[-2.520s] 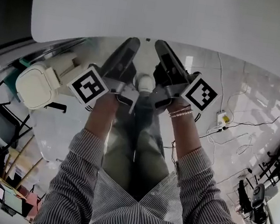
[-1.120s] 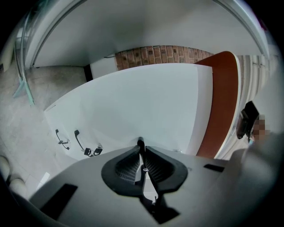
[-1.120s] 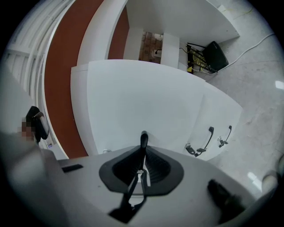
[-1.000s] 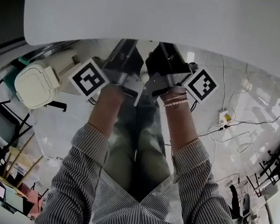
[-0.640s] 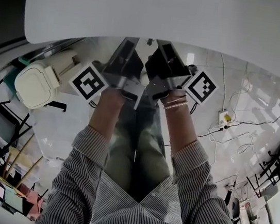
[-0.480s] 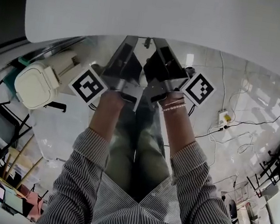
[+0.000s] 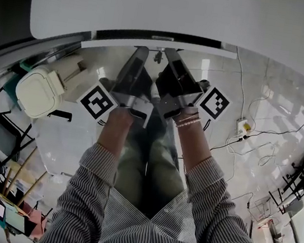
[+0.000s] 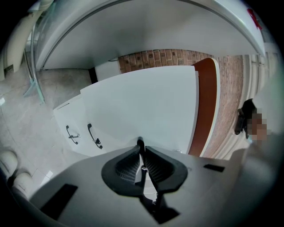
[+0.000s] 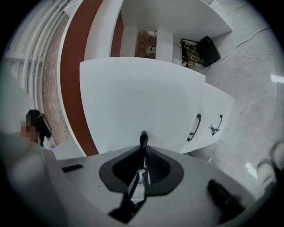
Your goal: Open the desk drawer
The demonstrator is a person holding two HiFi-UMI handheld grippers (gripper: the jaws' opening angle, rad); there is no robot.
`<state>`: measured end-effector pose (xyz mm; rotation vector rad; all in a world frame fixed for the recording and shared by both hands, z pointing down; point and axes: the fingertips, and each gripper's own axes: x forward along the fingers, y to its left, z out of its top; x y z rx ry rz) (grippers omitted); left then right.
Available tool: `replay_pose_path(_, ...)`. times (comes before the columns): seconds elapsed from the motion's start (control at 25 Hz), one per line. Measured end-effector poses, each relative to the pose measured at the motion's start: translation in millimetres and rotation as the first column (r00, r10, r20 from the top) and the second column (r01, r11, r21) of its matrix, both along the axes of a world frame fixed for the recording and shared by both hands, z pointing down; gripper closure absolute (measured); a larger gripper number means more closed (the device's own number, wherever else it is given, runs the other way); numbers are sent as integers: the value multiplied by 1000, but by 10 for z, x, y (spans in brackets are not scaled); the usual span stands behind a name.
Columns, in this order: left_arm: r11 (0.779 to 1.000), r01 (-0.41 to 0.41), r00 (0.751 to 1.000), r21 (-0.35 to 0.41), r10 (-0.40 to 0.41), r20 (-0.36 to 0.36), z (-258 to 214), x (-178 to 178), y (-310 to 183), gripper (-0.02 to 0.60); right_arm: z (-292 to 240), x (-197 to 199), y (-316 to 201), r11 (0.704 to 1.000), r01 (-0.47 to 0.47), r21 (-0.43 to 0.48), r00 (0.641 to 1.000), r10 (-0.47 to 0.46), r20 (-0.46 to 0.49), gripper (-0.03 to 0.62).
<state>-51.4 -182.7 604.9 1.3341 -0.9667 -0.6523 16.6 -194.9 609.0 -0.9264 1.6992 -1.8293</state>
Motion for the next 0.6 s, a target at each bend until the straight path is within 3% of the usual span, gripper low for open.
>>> replay_pose_path(0.6, 1000, -9, 1000, 4, 9, -30, -4, -31, 428, 537, 11, -39, 460, 1000, 26, -13, 999, -26, 27, 556)
